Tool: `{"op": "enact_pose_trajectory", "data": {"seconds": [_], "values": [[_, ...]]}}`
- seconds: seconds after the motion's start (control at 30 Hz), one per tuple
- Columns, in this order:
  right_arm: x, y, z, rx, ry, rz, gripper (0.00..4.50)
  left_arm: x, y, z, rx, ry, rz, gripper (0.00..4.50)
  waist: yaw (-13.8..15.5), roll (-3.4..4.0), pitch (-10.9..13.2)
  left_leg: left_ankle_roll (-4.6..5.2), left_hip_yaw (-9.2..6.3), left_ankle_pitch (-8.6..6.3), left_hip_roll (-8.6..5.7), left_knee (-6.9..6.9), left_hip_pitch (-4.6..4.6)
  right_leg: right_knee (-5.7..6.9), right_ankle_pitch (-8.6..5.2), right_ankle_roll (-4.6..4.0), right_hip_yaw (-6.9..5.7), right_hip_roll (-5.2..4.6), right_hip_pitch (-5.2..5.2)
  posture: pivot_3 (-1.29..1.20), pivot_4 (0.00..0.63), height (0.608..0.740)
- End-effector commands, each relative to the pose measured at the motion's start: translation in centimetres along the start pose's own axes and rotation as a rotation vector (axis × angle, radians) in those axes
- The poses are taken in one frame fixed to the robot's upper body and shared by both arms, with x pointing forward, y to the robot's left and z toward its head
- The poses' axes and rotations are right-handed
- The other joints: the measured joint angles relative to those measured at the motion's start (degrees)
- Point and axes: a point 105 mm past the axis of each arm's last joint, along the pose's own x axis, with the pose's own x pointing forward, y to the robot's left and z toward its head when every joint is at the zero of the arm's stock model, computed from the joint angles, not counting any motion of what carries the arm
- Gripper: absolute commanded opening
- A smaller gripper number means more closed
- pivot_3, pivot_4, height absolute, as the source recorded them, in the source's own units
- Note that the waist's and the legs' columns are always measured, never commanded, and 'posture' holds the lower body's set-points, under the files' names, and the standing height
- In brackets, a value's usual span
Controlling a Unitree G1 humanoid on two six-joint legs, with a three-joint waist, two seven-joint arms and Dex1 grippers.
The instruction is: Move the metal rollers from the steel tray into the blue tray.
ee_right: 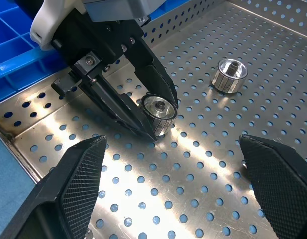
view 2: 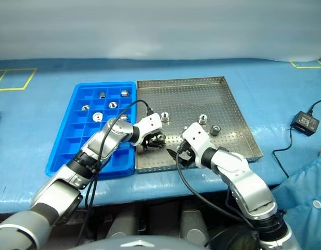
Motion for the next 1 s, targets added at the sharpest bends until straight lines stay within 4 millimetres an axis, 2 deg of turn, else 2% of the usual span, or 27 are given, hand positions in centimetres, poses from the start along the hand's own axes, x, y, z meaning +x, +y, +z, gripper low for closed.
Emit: {"op": "enact_pose_trajectory", "data": {"seconds": [0.03, 0.2, 0.3, 0.5, 0.6, 0.67, 0.77, 0.8, 0.9, 1.0], "values": [[0.3, 0.2, 0.4, -0.006, -0.009, 0.020, 4.50, -0.7, 0.3, 0.2, -0.010, -0.021, 0.006, 1.83, 0.0, 0.00, 0.0, 0.00, 0.01, 0.00, 0.00, 0.00, 0.00, 0.00, 0.00, 0.00, 0.01, 0.00, 0.00, -0.09, 0.150, 0.740], [0.7, 0.6, 0.1, 0.011, 0.000, 0.053, 4.50, -1.2, 0.4, 0.9, -0.003, -0.057, 0.015, 1.83, -0.1, 0.00, 0.0, 0.00, 0.05, 0.00, 0.00, -0.04, 0.00, 0.00, 0.00, 0.00, 0.09, 0.01, -0.04, -0.09, 0.150, 0.740], [1.0, 1.1, 0.0, 0.010, 0.003, 0.079, 4.50, -2.3, 0.5, 1.8, 0.007, -0.103, 0.028, 1.83, -0.1, 0.00, 0.0, 0.00, 0.07, 0.00, 0.00, -0.06, -0.01, 0.00, 0.00, 0.00, 0.12, 0.02, -0.07, -0.09, 0.150, 0.740], [1.2, 1.6, 0.5, 0.007, -0.016, 0.121, 4.50, -7.1, 1.6, 3.2, -0.013, -0.227, 0.150, 1.83, 0.2, -0.01, 0.0, 0.00, 0.08, 0.00, 0.07, -0.06, 0.01, 0.05, 0.00, 0.00, 0.19, 0.02, -0.08, -0.04, 0.150, 0.740], [1.4, 1.8, 1.0, -0.002, -0.030, 0.137, 4.50, -9.9, 2.9, 3.7, -0.086, -0.308, 0.279, 1.83, 0.5, -0.02, 0.0, 0.00, 0.08, 0.00, 0.10, -0.04, 0.04, 0.04, 0.01, 0.02, 0.21, -0.01, -0.03, -0.03, 0.150, 0.740], [1.5, 1.7, 1.2, -0.011, -0.036, 0.140, 4.50, -12.0, 4.4, 3.4, -0.155, -0.335, 0.439, 1.83, 0.9, -0.03, 0.0, 0.00, 0.07, 0.00, 0.10, -0.02, 0.04, 0.04, 0.03, 0.05, 0.22, -0.01, -0.01, -0.01, 0.150, 0.740], [1.6, 1.6, 1.6, -0.020, -0.046, 0.141, 4.50, -15.1, 6.5, 1.1, -0.256, -0.304, 0.697, 1.83, 1.2, -0.05, 0.0, 0.01, 0.07, 0.00, 0.07, -0.01, 0.08, 0.04, 0.04, 0.08, 0.22, 0.00, 0.04, 0.01, 0.150, 0.740], [1.7, 1.7, 1.7, -0.022, -0.052, 0.143, 4.50, -16.8, 7.1, -0.8, -0.318, -0.279, 0.819, 1.83, 1.2, -0.05, 0.0, 0.00, 0.08, 0.00, 0.02, -0.03, 0.12, 0.04, 0.04, 0.08, 0.22, 0.01, 0.06, 0.01, 0.150, 0.740], [1.7, 1.8, 1.9, -0.024, -0.059, 0.148, 4.50, -19.7, 7.6, -4.7, -0.449, -0.221, 1.046, 1.83, 1.2, -0.10, 0.0, 0.00, 0.16, 0.00, 0.01, -0.17, 0.26, 0.04, 0.04, 0.07, 0.31, 0.06, 0.08, 0.04, 0.150, 0.740], [1.9, 1.8, 2.0, -0.024, -0.061, 0.152, 4.50, -20.3, 7.4, -7.5, -0.543, -0.165, 1.148, 1.83, 2.0, -0.22, 0.0, -0.01, 0.15, 0.01, 0.03, -0.17, 0.26, 0.05, 0.03, 0.06, 0.31, 0.09, 0.08, 0.05, 0.150, 0.740]]}}
